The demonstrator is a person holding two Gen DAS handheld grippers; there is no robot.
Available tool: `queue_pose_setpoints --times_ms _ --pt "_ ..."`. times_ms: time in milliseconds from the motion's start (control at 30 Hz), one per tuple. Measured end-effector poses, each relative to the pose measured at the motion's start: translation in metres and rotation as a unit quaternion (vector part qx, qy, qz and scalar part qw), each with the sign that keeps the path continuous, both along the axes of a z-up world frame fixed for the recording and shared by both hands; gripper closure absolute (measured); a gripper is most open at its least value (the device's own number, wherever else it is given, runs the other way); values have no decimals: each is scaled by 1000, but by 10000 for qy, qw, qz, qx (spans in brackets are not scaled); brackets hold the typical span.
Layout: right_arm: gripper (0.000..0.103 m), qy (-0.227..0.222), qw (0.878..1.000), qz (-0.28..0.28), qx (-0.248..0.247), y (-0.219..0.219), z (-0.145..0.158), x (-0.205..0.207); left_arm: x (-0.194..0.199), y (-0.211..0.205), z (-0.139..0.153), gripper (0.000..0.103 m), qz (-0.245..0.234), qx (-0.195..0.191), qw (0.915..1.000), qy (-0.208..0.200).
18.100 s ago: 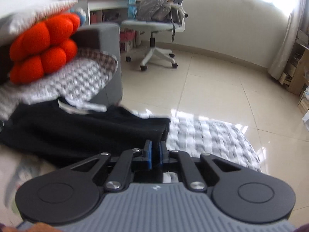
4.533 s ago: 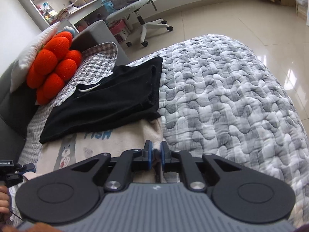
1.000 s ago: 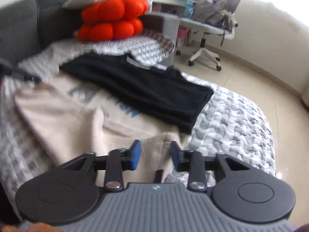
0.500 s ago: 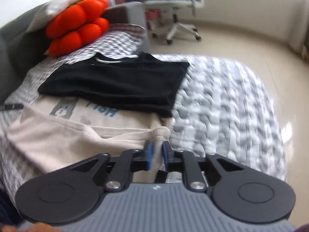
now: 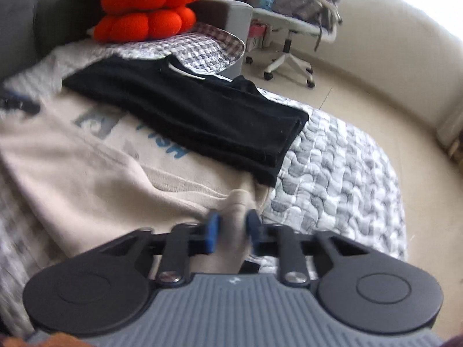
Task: Fold clothes
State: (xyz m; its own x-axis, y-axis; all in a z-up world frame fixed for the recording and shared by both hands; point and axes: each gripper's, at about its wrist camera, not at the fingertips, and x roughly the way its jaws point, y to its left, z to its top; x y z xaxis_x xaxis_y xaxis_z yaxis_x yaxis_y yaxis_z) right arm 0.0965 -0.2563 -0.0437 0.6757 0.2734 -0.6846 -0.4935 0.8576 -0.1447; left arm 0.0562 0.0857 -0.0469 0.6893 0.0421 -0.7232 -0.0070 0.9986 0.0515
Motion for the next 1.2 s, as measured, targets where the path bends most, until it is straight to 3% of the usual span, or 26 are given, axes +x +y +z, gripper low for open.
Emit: queue_pose_setpoints --times_ms 67,100,233,333,433,500,633,700,733,800,867,1033,1200 --pt "91 -72 9999 -81 130 -3 5 -1 -4 -1 4 94 -24 148 9998 -114" --pt "97 -83 9995 -167 272 -7 9 -1 -6 0 7 95 -11 171 9997 -181" --pt "97 -63 9968 -427 670 -21 17 1 -18 11 19 95 77 -7 9989 -468" --pt "97 -121 9969 -424 655 -19 17 -1 -21 16 25 96 140 -64 9982 -581" --pt "97 17 9925 -502 1116 -25 22 1 -16 19 28 96 205 -78 9979 -611" --pt "97 236 9866 -728 1439 -32 22 8 -4 18 27 96 237 -70 9981 -570" --pt "96 665 9816 -1256 1275 -28 -1 24 24 7 6 96 190 109 9996 -192" --pt "93 598 9830 -1216 1241 -25 1 22 25 4 0 91 167 209 9996 -117" --pt "89 558 9837 -1190 1226 -24 1 20 24 7 2 90 203 150 9996 -149" --pt "85 607 9821 -1208 1315 -29 3 19 20 22 10 72 388 -223 9988 -185" --pt "82 663 9803 -1228 1400 -34 5 17 13 35 15 64 585 -434 9971 -235" --pt "80 769 9772 -1205 1572 -43 9 7 -11 56 21 59 814 -902 9921 -308" --pt "76 950 9702 -1183 1890 -54 10 -10 -35 50 22 57 592 -1350 9887 -286"
